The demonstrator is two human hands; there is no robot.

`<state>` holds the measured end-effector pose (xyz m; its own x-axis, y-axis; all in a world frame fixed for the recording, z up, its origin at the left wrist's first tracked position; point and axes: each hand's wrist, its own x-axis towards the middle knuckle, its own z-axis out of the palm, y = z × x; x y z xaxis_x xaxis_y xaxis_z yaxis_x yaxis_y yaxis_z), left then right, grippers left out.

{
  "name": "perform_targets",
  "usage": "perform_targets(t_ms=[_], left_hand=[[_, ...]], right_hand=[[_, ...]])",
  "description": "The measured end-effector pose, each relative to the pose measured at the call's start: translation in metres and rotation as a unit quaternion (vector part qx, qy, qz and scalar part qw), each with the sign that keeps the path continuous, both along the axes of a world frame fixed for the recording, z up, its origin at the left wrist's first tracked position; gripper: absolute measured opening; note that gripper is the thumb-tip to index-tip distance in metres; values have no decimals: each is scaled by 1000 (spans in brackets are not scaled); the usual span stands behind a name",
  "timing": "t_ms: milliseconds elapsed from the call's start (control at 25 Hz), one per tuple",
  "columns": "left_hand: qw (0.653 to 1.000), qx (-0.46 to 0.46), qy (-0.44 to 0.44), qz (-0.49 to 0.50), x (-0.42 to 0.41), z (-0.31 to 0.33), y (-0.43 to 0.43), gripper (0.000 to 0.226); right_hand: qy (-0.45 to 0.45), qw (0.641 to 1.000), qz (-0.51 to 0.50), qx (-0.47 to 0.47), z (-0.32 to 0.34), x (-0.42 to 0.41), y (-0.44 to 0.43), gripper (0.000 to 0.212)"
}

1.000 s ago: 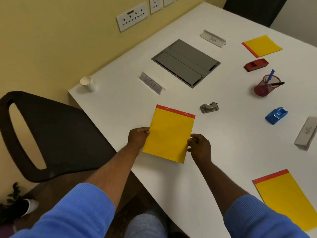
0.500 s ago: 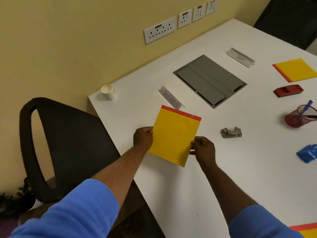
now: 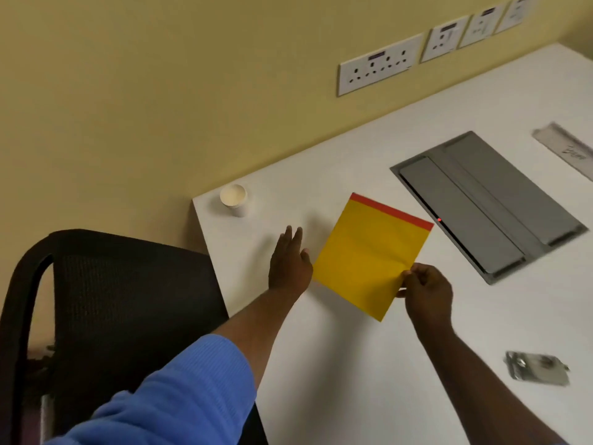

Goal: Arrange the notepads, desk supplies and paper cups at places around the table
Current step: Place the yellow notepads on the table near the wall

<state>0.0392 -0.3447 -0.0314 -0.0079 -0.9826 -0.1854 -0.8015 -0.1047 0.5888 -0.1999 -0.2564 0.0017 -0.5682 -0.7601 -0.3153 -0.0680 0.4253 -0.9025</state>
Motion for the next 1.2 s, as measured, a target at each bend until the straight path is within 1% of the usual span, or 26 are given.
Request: perform_targets(t_ms=[160,240,320,440,560,720,880,1040,1120,1160,1200], left_hand=[[994,13,-105,-17,11,-36,-61,72],[987,23,-155,-39,9,-55,-84,77],[982,42,-175,-49,4,-73,-101,82],[979,29,-196,-39,-2,-92,-115,87],[976,3,-215,-36,-3,-96,-125,90],[970,-35,-238,-42,0,-99,-140,85],[969,-70,-234,-35,1,-106,-142,84],[970,-74,-230,-34,2,-110,-144,84],[970,-77,-229,-33,3,-112,-144,85],[971,-77,-225,-31,3,-114,-145,85],[971,-77,-222,-29,3,-115,-145,86]], right_hand=[[21,1000,-3,-10,-11,0,-80,19],[5,1000,-7,-21,-16,7,-117,20],[-19,999,-17,-24,-25,16,-156,20],[-44,999,-15,-21,-40,35,-205,21],[-53,998,-20,-6,-49,53,-238,23],[-78,996,-46,25,-57,71,-283,24],[-71,995,-54,48,-68,91,-308,23],[-91,991,-76,68,-77,103,-321,20],[-78,991,-81,77,-79,105,-325,15],[-53,992,-76,84,-80,105,-327,14],[-24,993,-68,91,-81,105,-327,18]])
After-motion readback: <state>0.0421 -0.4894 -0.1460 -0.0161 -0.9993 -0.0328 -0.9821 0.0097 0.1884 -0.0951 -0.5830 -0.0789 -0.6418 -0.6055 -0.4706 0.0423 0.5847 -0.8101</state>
